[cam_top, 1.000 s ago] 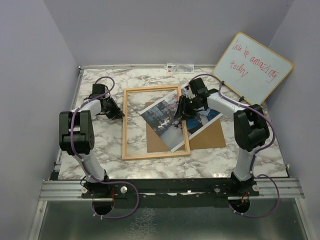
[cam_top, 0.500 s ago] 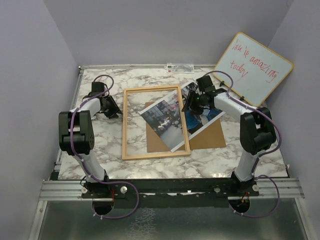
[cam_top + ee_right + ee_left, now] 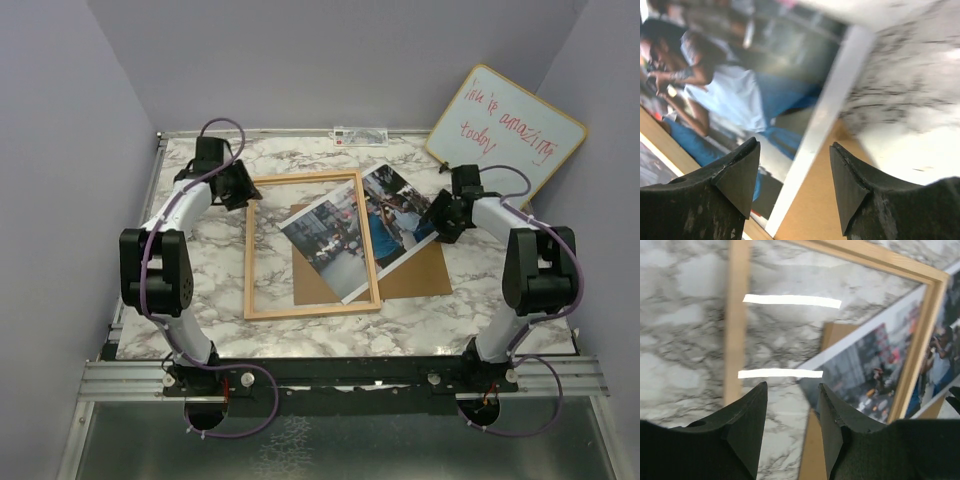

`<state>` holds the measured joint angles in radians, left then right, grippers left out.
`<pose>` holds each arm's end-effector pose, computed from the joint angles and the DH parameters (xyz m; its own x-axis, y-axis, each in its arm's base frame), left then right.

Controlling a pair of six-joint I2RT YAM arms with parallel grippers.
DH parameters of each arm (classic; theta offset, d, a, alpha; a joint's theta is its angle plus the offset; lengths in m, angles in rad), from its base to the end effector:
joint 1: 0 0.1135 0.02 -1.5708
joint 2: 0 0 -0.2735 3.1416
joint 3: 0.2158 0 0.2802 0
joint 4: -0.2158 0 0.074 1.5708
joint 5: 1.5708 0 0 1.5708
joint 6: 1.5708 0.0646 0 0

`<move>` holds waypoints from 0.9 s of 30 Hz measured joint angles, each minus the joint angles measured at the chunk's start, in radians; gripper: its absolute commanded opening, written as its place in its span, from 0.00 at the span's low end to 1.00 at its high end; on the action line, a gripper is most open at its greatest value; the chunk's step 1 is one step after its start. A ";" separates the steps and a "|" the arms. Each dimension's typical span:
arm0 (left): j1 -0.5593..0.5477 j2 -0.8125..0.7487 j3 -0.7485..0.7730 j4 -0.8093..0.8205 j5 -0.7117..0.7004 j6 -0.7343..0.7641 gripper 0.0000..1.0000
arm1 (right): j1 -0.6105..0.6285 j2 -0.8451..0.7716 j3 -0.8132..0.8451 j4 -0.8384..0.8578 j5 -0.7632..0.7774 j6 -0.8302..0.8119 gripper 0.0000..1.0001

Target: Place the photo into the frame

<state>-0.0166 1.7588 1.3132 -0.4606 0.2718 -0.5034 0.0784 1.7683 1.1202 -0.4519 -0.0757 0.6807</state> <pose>0.4276 -0.0244 0.2111 -0.7770 -0.4519 -0.4383 -0.2206 0.8476 -0.4826 0.3893 0.0355 0.1409 -0.7611 0.5697 -0.3101 0.4719 0.8144 0.3378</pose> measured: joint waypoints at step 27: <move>-0.673 0.661 0.709 0.069 0.029 -0.060 0.49 | -0.205 0.006 -0.357 0.842 -0.296 0.111 0.65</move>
<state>-0.6899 2.4203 2.0224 -0.3912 0.3008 -0.5636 -0.1265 1.7748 0.7631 0.3897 -0.3721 0.7914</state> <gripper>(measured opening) 0.487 0.661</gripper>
